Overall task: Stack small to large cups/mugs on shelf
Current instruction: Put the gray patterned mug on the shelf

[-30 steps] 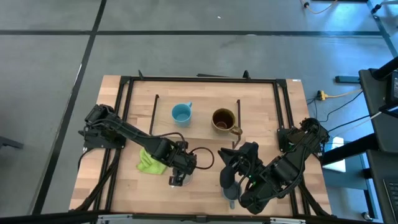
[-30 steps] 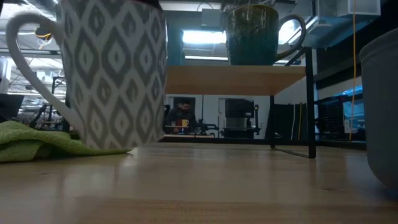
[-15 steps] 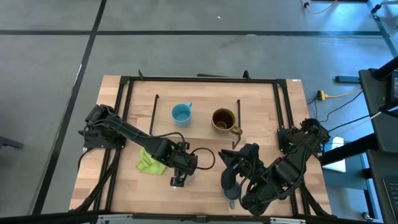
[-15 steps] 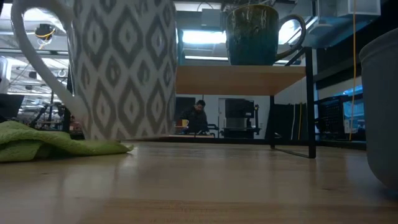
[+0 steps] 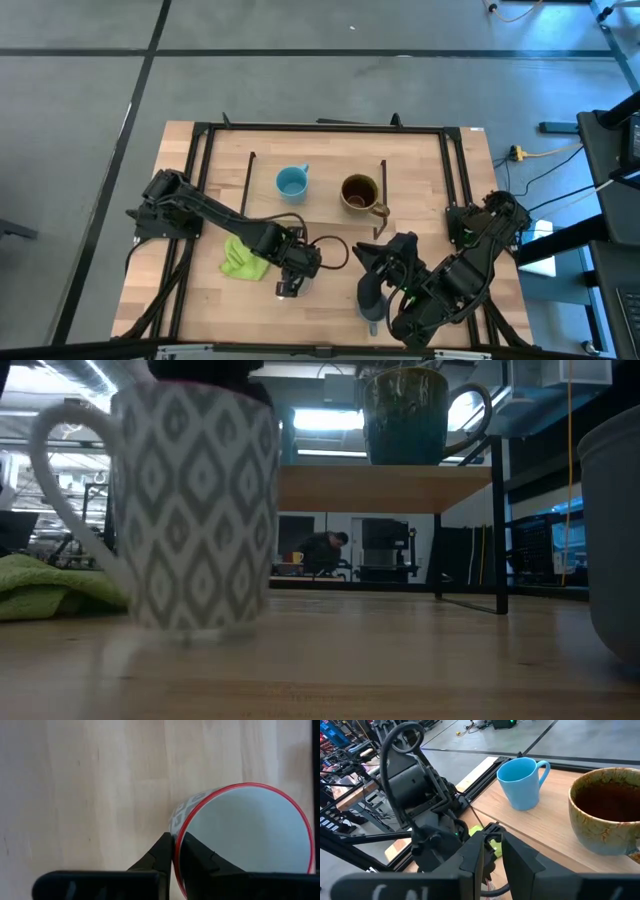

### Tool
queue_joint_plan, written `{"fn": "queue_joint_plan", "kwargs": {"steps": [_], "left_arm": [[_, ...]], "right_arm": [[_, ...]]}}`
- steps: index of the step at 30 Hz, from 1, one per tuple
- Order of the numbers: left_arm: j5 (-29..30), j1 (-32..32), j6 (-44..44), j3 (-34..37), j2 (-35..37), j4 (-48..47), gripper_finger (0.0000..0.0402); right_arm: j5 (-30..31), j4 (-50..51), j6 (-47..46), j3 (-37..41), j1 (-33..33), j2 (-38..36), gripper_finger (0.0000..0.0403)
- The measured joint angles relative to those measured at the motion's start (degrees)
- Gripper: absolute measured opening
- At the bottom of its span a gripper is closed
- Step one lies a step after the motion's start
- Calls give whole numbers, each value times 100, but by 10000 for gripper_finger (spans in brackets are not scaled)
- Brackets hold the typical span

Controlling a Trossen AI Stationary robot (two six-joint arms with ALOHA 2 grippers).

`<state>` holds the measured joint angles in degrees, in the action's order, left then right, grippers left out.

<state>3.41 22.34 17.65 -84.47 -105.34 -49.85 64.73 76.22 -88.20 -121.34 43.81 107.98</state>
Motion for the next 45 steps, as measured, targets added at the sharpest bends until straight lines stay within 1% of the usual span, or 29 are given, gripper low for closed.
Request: {"fn": "queue_joint_plan", "kwargs": {"steps": [5,11,45], "left_arm": [[-84,19,2,0,0,54,28],[-30,11,6,0,0,69,21],[-11,4,-81,-2,-133,119,26]], "right_arm": [[-2,14,7,0,0,0,71],[-2,16,15,0,0,0,71],[-35,14,15,0,0,0,71]]}}
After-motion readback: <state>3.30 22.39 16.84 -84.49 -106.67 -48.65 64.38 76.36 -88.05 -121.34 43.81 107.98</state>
